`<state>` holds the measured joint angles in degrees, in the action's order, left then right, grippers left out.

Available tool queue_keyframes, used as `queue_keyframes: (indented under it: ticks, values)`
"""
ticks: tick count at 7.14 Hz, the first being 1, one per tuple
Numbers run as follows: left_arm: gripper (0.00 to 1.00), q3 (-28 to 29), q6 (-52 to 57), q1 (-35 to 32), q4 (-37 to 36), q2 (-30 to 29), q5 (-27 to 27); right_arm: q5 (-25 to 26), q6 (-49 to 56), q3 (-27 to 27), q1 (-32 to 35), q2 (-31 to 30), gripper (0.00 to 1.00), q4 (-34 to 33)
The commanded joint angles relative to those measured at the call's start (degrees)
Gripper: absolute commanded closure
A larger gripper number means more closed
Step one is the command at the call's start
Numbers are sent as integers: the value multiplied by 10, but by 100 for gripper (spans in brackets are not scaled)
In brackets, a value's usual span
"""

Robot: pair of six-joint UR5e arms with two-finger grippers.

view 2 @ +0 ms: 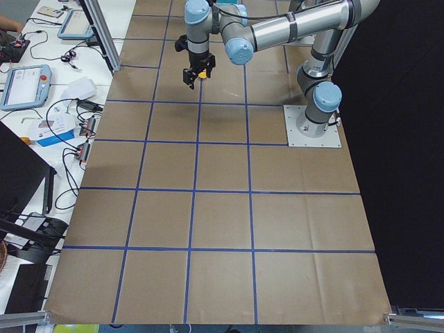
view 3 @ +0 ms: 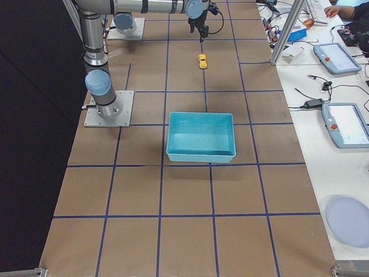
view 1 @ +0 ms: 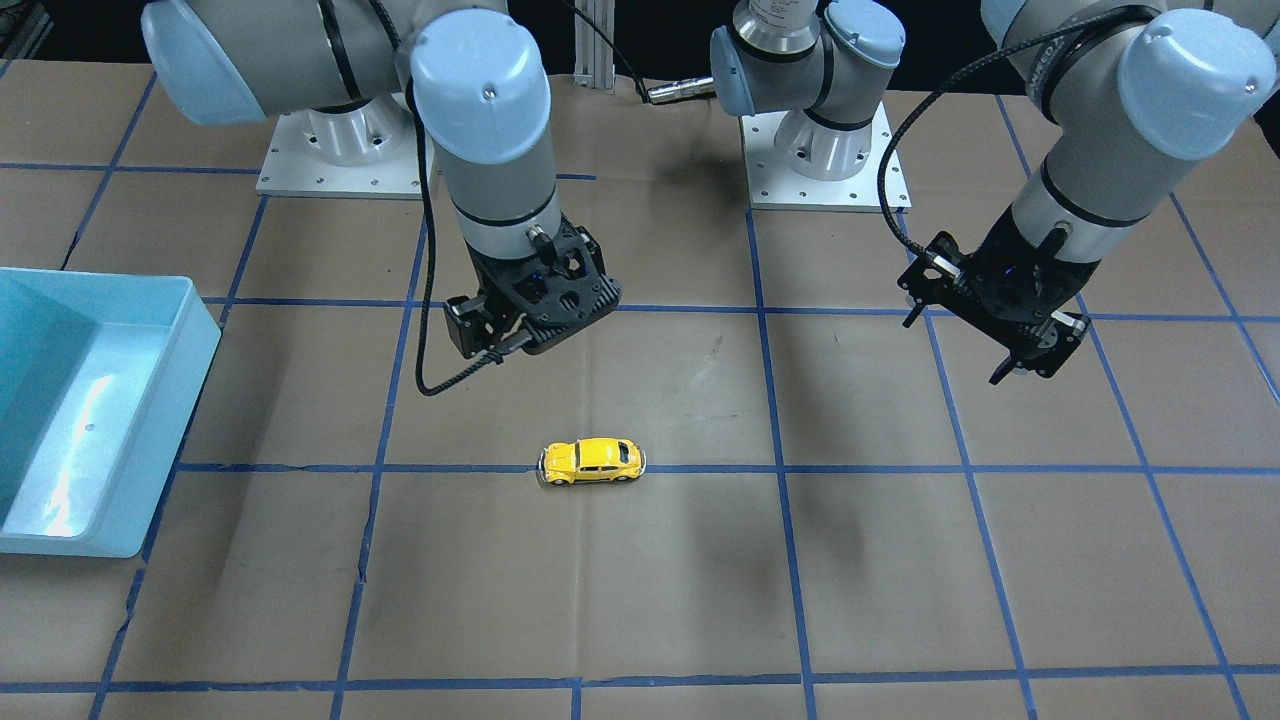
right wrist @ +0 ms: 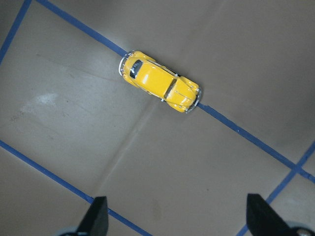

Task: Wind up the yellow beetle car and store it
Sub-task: 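Lower the right gripper onto the stopped car while the left arm lifts away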

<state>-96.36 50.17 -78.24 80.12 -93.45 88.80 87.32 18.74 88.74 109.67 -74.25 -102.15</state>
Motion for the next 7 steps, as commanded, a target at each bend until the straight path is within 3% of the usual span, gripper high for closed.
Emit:
queue_keyframes:
  ticks: [1,2,4,7]
  values:
    - [0,30,-121,-7,56,26,2,0,168,2,10,39,0,-42]
    - [0,37,-185,-7,84,47,2,0,221,3,11,49,0,-54]
    - [0,35,-344,-9,114,55,-2,7,451,4,10,85,0,-108]
    - [0,35,-431,-72,115,70,42,16,580,29,11,127,0,-199]
